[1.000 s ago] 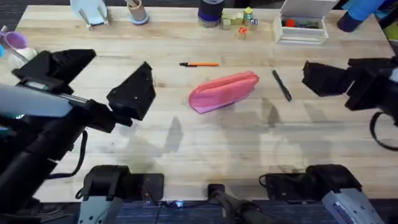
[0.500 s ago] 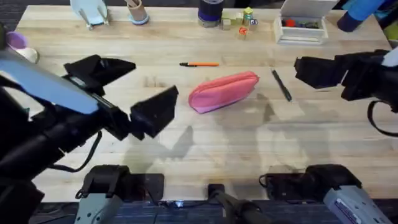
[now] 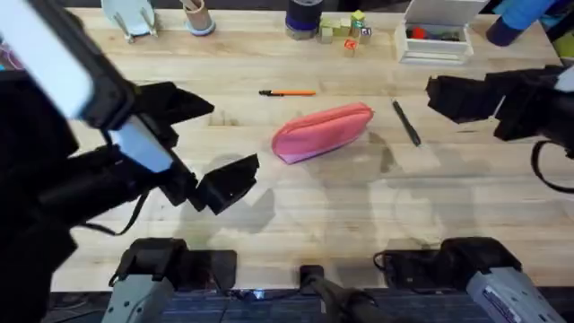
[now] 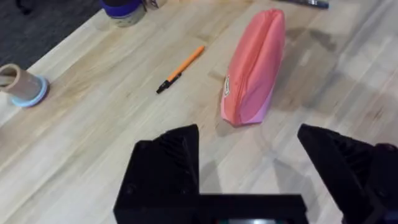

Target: Unzip the bag, pick up the pens from the table one at a time and place them inside, then zip the bag closed.

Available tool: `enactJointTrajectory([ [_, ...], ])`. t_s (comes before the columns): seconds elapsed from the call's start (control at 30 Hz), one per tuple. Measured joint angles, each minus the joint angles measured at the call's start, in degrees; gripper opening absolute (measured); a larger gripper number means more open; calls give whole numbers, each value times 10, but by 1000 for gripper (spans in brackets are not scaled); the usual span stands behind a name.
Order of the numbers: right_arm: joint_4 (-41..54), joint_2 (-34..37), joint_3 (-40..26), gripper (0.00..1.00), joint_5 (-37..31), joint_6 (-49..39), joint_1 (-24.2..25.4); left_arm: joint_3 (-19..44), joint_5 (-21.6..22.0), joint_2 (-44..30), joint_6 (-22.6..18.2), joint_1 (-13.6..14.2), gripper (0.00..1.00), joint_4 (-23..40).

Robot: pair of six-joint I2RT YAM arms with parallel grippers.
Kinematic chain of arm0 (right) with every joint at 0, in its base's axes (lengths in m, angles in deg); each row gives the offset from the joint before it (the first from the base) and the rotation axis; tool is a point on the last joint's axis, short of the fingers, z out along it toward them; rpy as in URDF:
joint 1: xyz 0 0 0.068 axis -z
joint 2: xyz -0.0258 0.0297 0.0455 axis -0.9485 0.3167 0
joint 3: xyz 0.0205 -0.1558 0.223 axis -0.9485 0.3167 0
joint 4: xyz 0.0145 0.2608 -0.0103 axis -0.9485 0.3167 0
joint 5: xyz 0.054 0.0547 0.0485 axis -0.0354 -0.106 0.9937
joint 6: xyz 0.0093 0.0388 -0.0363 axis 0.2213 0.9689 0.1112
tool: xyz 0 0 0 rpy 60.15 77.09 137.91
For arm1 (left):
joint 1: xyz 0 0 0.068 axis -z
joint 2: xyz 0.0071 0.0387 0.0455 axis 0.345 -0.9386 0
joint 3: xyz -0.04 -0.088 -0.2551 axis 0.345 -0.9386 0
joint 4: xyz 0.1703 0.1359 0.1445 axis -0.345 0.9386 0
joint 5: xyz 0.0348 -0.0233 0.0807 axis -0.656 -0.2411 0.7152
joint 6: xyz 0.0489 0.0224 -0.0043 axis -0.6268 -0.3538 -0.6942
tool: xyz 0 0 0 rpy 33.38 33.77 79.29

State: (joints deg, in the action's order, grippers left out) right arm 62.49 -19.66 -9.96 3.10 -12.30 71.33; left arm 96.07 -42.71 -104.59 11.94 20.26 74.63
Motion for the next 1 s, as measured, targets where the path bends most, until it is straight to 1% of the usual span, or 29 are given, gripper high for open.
enactJointTrajectory([
  [0.27,-8,0,0,995,0,0,0,0,-5,-76,-129,0,994,0],
  [0.33,-8,0,0,995,0,0,0,0,-5,-94,-153,0,994,-1],
  [0.4,-8,0,0,995,0,0,0,0,-7,-113,-168,0,994,-2],
  [0.43,-8,0,0,995,0,0,0,0,-19,-140,-183,0,994,-2],
  [0.6,-8,0,0,995,0,0,0,0,-33,-166,-193,0,994,-3],
  [0.87,-8,0,0,995,0,0,0,0,-37,-193,-197,0,994,-29],
  [1.0,-8,0,0,995,0,0,0,0,-37,-224,-197,0,993,-42],
])
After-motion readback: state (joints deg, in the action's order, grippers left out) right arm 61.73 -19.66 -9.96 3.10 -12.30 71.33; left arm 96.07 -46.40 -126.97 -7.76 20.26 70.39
